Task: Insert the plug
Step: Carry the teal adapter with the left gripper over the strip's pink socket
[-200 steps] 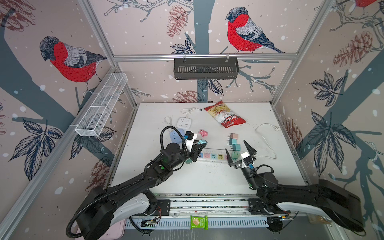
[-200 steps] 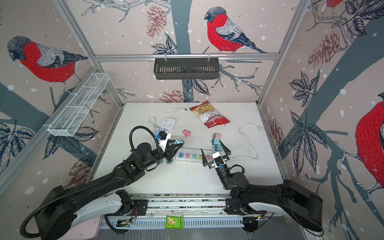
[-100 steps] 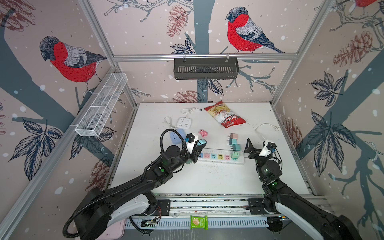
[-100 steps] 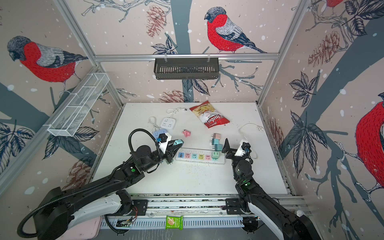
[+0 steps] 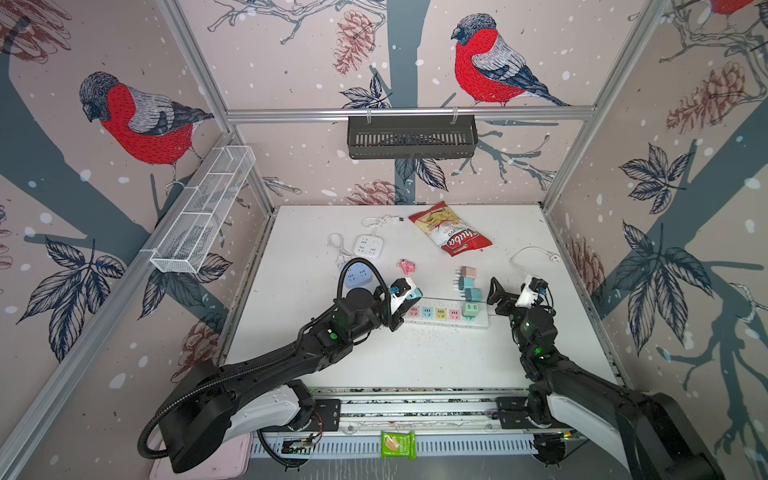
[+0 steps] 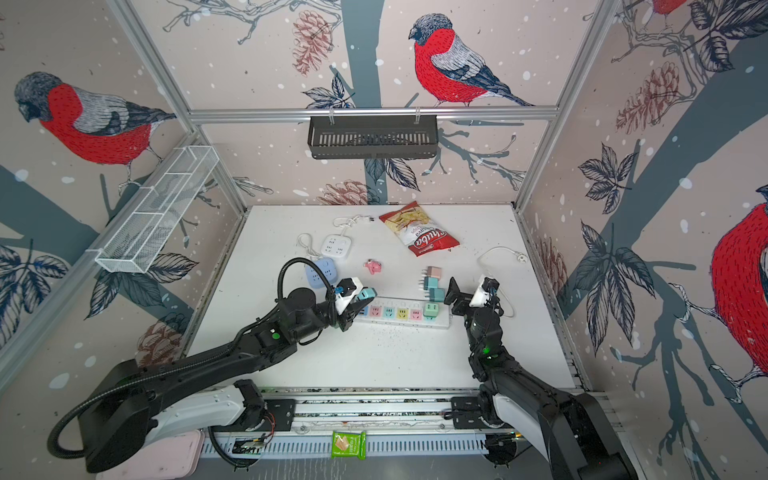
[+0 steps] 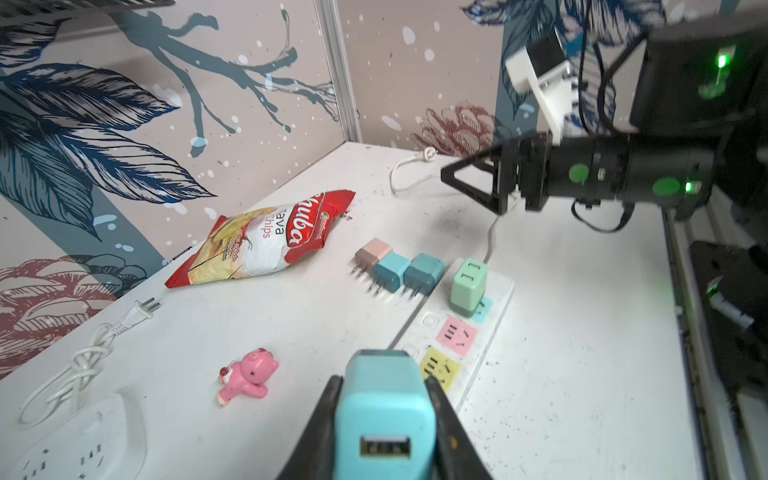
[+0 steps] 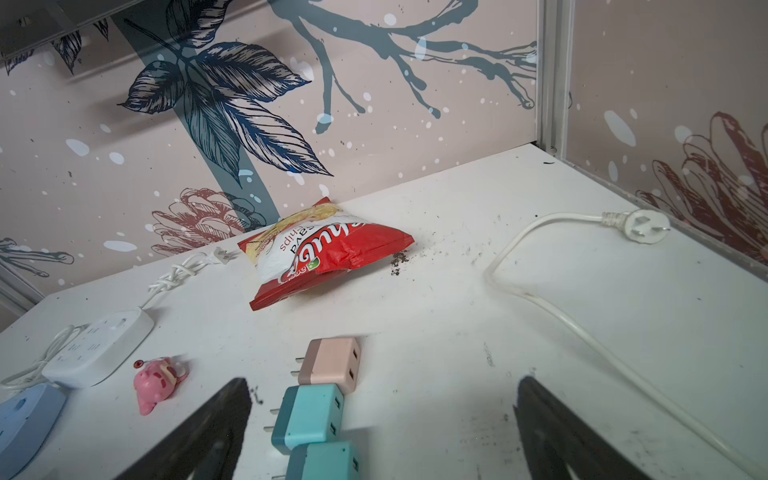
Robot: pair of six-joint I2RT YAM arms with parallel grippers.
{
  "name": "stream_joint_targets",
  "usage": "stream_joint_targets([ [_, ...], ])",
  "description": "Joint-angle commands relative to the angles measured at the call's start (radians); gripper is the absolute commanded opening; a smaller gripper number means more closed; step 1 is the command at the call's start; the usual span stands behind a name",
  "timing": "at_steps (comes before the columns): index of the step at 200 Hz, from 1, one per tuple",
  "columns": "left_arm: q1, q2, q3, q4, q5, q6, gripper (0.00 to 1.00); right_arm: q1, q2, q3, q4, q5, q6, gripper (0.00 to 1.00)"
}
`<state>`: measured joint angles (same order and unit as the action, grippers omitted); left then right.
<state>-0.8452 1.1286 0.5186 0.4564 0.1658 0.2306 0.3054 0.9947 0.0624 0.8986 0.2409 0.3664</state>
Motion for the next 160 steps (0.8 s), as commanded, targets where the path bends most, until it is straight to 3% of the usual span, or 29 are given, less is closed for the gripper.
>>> stream_joint_targets([
  [1, 0.001, 0.046, 0.067, -0.075, 0.085, 0.158, 0.00, -0.002, 0.026, 0.035, 0.007, -0.077, -0.011, 1.00],
  [53, 0.000, 0.198, 0.309, -0.289, 0.187, 0.267, 0.00, -0.002, -0.089, -0.048, 0.050, -0.084, -0.006, 1.00],
  [92, 0.000, 0.356, 0.540, -0.519, 0.220, 0.355, 0.00, 0.003, -0.063, -0.026, 0.027, -0.115, -0.015, 1.00],
  [142, 0.002, 0.475, 0.691, -0.623, 0.150, 0.396, 0.00, 0.002, -0.078, -0.037, 0.038, -0.082, -0.011, 1.00],
  [160, 0.016, 0.522, 0.803, -0.723, 0.203, 0.423, 0.00, 0.003, -0.076, -0.033, 0.035, -0.087, -0.013, 1.00],
])
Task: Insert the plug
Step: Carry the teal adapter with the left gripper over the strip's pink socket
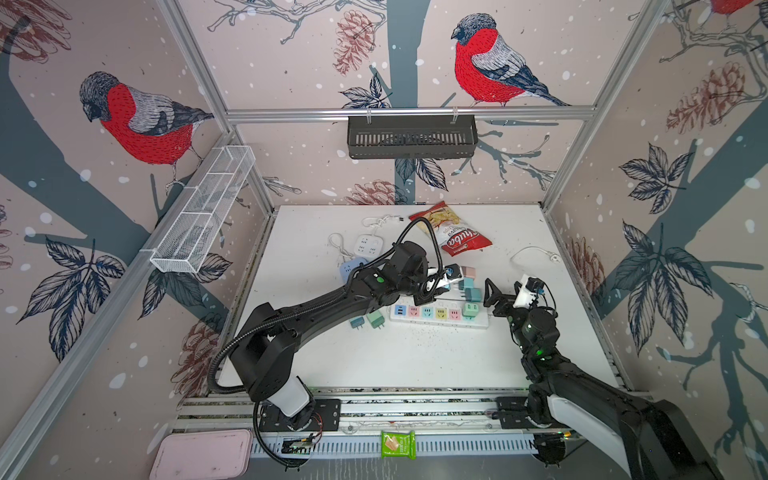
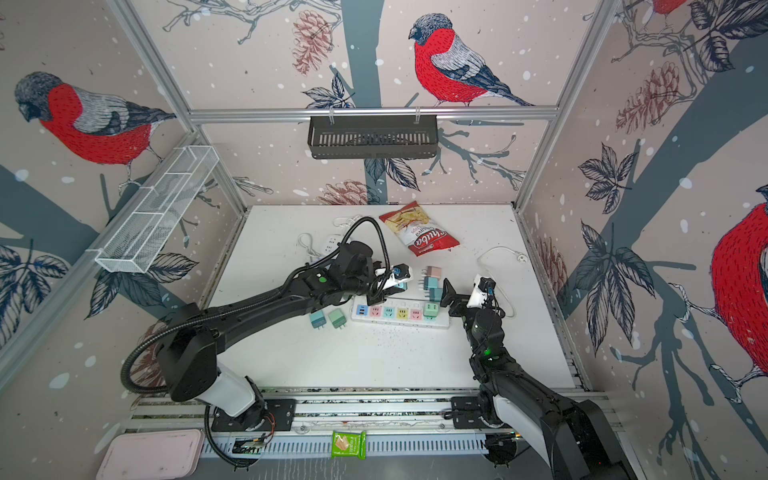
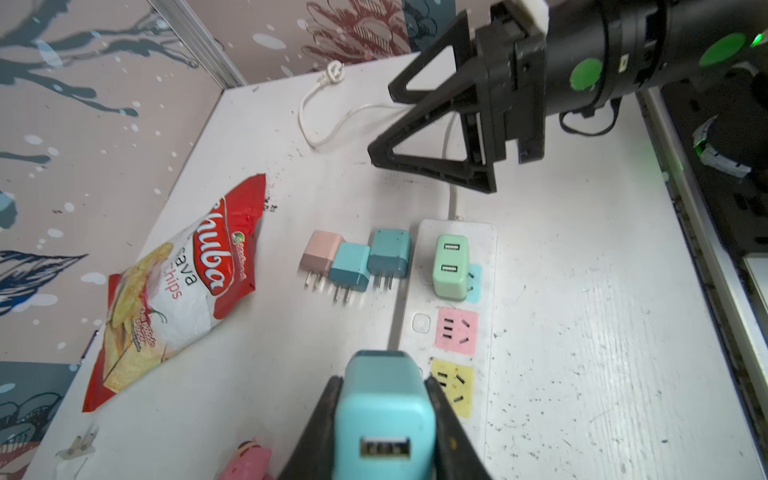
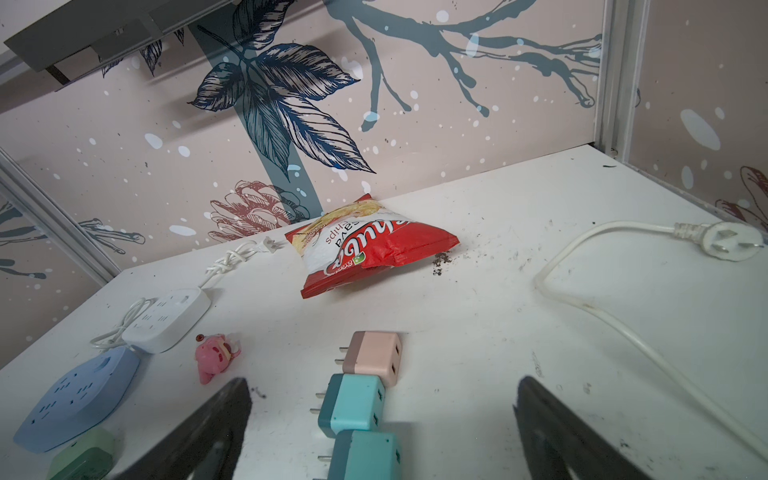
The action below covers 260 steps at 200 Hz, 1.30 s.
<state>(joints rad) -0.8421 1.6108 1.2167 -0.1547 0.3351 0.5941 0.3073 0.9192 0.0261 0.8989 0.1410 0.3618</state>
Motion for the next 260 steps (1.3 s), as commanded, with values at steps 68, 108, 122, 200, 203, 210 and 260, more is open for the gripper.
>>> stream_joint_targets([
  [68, 0.103, 0.193, 0.317, -0.281, 0.138, 0.156, 0.00, 0.001, 0.006, 0.006, 0.043, 0.009, -0.009, 1.00],
  [108, 0.117, 0.245, 0.323, -0.401, 0.174, 0.222, 0.00, 0.001, -0.012, -0.012, 0.061, 0.012, -0.008, 1.00],
  [122, 0.114, 0.242, 0.280, -0.379, 0.134, 0.230, 0.00, 0.002, -0.012, -0.013, 0.061, 0.010, -0.009, 1.00],
  [200, 0.101, 0.348, 0.289, -0.319, 0.190, 0.164, 0.00, 0.009, -0.020, -0.014, 0.051, -0.001, -0.014, 1.00],
  [203, 0.100, 0.353, 0.290, -0.318, 0.189, 0.162, 0.00, 0.009, -0.020, -0.014, 0.051, -0.003, -0.015, 1.00],
  [210, 0.096, 0.359, 0.290, -0.315, 0.192, 0.162, 0.00, 0.009, -0.019, -0.014, 0.050, -0.004, -0.016, 1.00],
  [260, 0.072, 0.409, 0.310, -0.329, 0.196, 0.165, 0.00, 0.010, -0.021, -0.014, 0.049, -0.005, -0.018, 1.00],
])
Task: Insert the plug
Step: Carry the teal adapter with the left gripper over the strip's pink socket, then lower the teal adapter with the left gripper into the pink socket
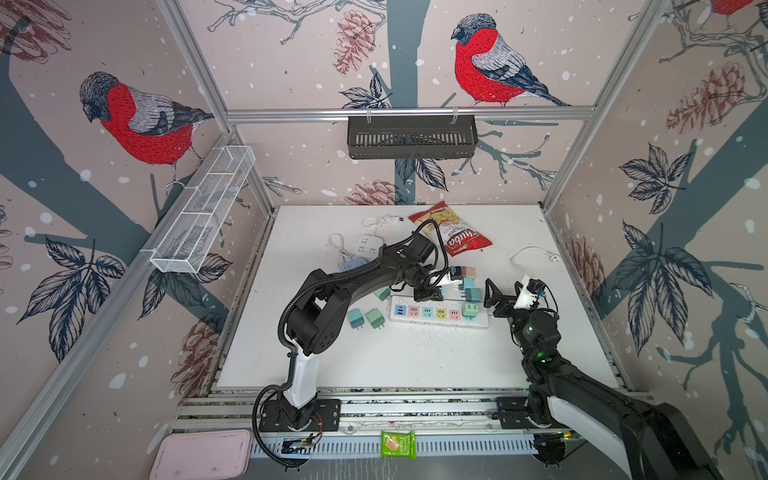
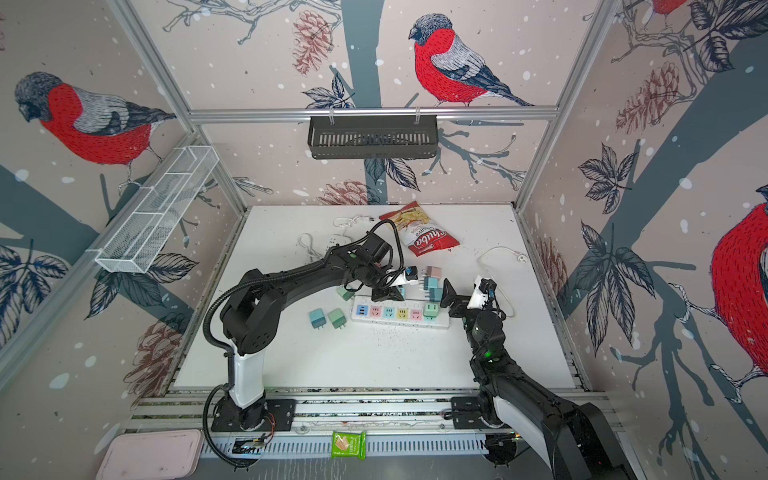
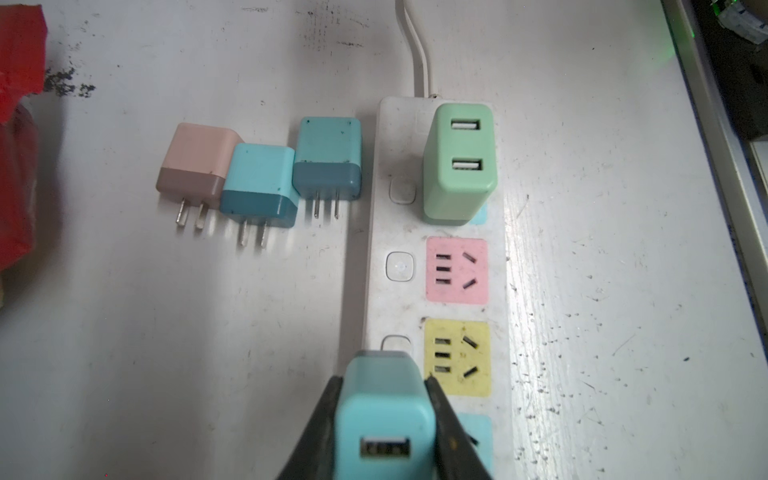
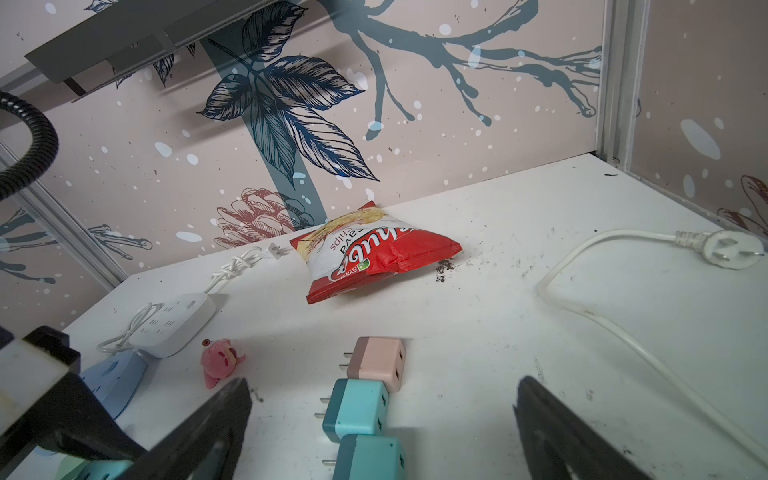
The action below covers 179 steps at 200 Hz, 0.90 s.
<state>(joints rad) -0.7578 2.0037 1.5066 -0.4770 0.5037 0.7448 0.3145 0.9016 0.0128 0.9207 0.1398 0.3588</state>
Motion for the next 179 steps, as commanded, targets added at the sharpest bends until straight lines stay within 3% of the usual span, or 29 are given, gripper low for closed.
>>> stream_joint_targets([
  [1, -0.013, 0.016, 0.021, -0.007, 0.027, 0.014, 0.00, 0.004, -0.003, -0.001, 0.027, -0.004, -0.015, 1.00],
  [74, -0.088, -0.003, 0.018, 0.005, 0.040, -0.015, 0.00, 0.001, -0.008, -0.004, 0.025, 0.022, -0.005, 1.00],
  [179, -0.096, 0.055, 0.020, 0.069, 0.056, -0.085, 0.00, 0.002, -0.012, -0.005, 0.025, 0.023, -0.004, 1.00],
])
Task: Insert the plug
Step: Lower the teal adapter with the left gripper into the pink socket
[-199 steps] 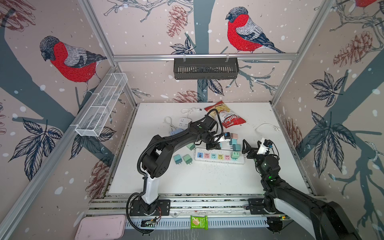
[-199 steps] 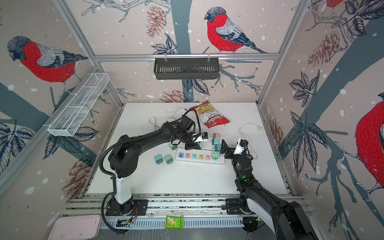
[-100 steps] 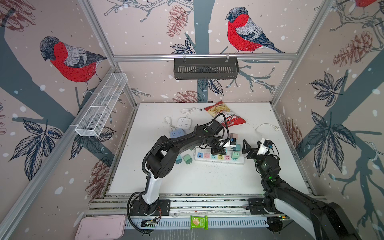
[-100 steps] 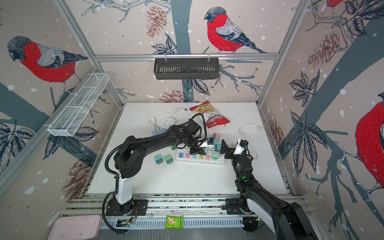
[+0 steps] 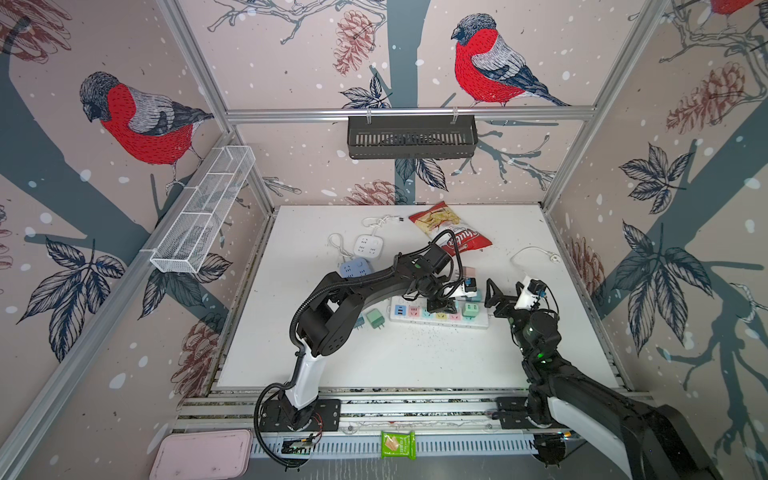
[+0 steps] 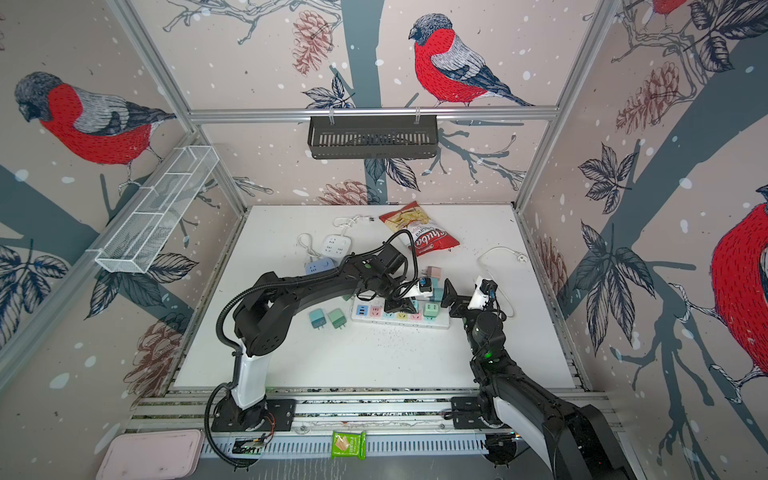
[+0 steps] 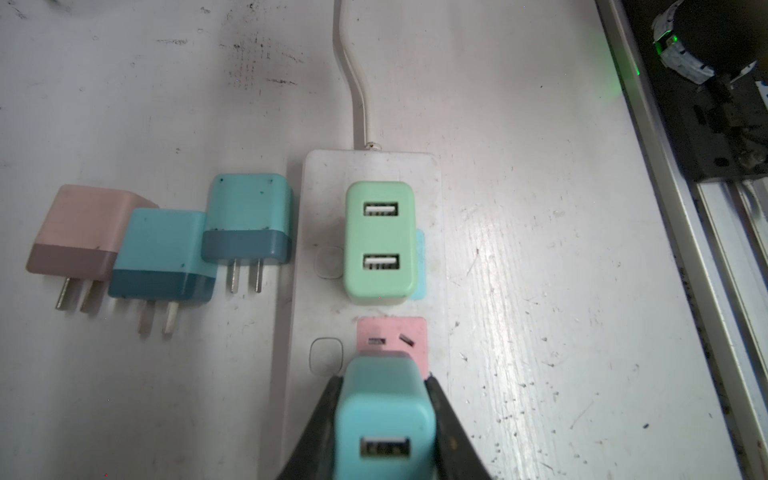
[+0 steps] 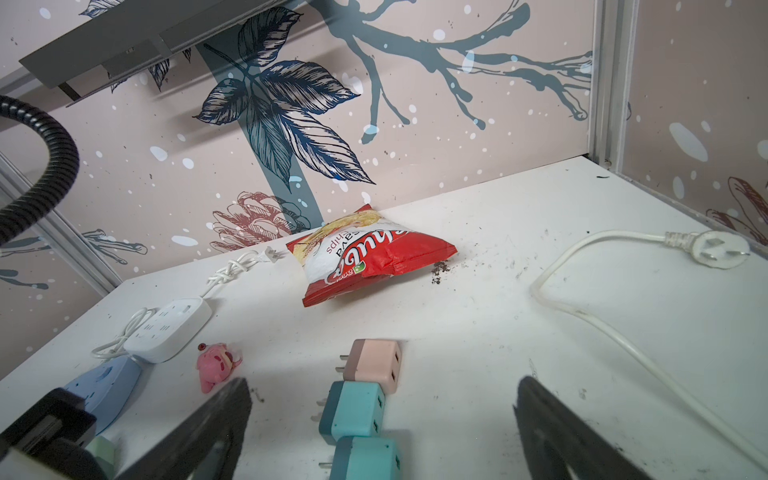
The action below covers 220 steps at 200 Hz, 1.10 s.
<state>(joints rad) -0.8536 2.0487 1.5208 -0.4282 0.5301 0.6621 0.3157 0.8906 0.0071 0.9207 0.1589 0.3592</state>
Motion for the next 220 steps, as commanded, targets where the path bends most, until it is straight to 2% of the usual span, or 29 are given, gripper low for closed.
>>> stream_joint_targets([
  [1, 0.000, 0.010, 0.005, 0.020, 0.030, -0.002, 0.00, 0.001, -0.001, 0.000, 0.025, 0.004, -0.004, 1.00],
  [75, -0.002, 0.027, 0.010, 0.017, 0.044, 0.000, 0.00, 0.002, 0.000, 0.000, 0.024, 0.004, -0.005, 1.00],
  [97, -0.002, 0.037, 0.016, 0.013, 0.077, 0.001, 0.00, 0.002, -0.001, -0.001, 0.023, 0.003, -0.005, 1.00],
  [120, -0.001, 0.027, -0.004, 0.063, 0.115, -0.023, 0.00, 0.002, 0.001, 0.001, 0.023, 0.004, -0.005, 1.00],
  [220, -0.004, -0.044, -0.107, 0.260, 0.096, -0.088, 0.00, 0.002, -0.001, 0.002, 0.021, 0.001, -0.006, 1.00],
])
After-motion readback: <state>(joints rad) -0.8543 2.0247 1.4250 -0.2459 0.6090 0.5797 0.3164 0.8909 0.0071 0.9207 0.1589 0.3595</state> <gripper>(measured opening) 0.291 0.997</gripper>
